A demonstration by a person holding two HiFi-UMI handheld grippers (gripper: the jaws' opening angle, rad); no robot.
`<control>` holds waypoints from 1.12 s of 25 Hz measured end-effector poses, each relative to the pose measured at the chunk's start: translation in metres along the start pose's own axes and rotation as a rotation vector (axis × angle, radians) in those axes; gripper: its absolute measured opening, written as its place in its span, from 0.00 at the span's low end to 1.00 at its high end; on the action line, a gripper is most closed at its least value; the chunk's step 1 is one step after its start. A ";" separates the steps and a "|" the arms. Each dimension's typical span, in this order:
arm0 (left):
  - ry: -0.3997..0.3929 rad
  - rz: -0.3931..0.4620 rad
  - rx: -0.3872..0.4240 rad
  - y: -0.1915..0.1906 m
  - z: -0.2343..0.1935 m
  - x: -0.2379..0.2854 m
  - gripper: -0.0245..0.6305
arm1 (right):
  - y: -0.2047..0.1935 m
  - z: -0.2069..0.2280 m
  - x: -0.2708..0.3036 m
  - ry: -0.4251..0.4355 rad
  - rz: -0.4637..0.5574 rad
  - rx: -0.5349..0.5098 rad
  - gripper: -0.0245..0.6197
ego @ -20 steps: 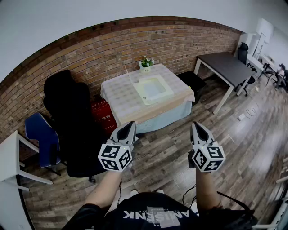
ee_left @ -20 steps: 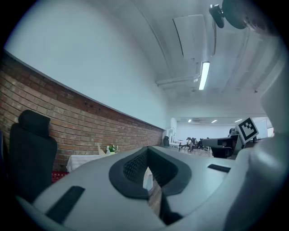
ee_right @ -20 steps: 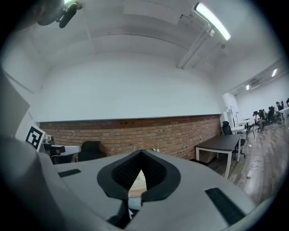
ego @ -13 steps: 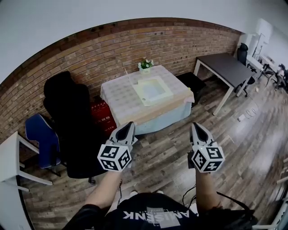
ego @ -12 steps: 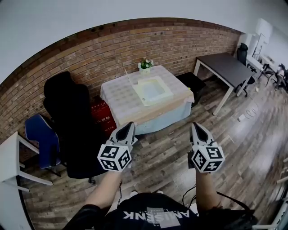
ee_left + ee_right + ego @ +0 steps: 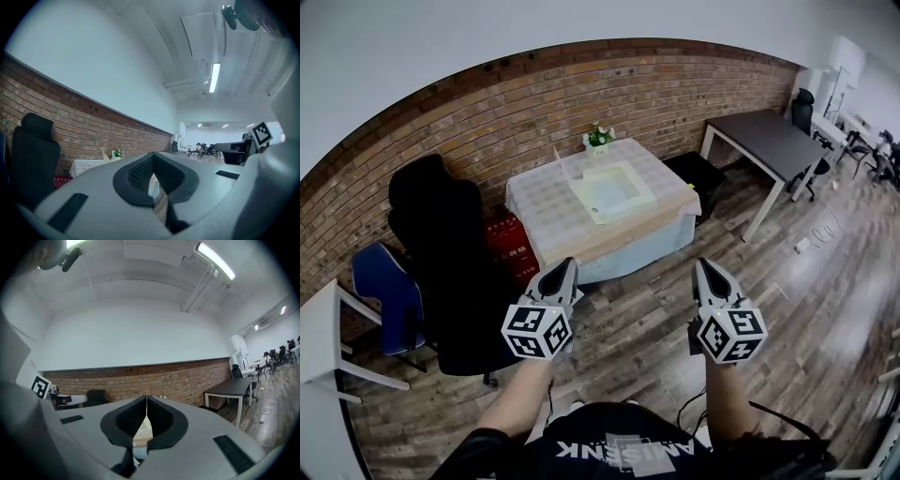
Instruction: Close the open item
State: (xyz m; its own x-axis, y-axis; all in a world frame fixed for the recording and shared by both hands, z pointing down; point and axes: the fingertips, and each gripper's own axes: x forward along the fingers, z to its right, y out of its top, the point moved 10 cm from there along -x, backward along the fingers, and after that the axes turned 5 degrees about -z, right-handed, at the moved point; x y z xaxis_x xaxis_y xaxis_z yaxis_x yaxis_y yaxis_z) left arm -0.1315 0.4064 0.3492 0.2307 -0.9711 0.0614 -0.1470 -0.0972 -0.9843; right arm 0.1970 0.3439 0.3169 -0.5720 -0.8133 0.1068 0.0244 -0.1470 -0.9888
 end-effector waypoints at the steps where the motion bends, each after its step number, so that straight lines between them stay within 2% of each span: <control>1: -0.002 0.001 0.001 0.000 0.002 0.002 0.06 | 0.000 0.001 0.000 0.003 -0.001 -0.002 0.10; 20: 0.012 0.000 0.032 -0.011 0.063 0.056 0.06 | -0.003 0.078 -0.014 0.029 0.017 -0.024 0.10; 24: 0.029 -0.010 0.031 -0.015 0.064 0.066 0.06 | -0.007 0.088 -0.004 0.038 0.009 -0.034 0.10; 28: 0.009 -0.008 0.033 -0.016 0.059 0.084 0.06 | -0.009 0.097 0.011 0.037 0.001 -0.034 0.10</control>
State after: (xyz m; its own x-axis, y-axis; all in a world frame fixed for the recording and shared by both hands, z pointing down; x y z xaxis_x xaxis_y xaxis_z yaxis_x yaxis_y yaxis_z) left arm -0.0529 0.3398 0.3607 0.2235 -0.9721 0.0710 -0.1133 -0.0983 -0.9887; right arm 0.2700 0.2816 0.3371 -0.6018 -0.7921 0.1025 -0.0027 -0.1263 -0.9920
